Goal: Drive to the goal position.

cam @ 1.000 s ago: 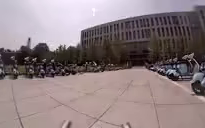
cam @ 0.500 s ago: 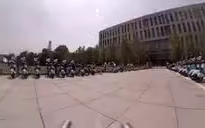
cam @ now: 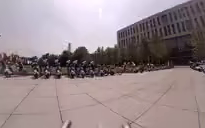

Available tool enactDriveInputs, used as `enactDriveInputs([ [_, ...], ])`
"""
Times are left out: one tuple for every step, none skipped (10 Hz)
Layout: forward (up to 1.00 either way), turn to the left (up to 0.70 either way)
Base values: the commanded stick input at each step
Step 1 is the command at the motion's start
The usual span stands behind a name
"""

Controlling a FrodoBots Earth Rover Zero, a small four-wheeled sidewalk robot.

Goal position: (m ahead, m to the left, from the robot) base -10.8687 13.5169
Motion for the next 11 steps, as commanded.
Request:
enactDriveInputs([
  [0.0, 1.0],
  [0.0, 1.0],
  [0.0, 1.0],
  [0.0, 1.0],
  [0.0, 1.0],
  [0.0, 1.0],
  [0.0, 1.0],
  [0.0, 1.0],
  [0.0, 1.0],
  [0.0, 1.0],
  [0.0, 1.0],
])
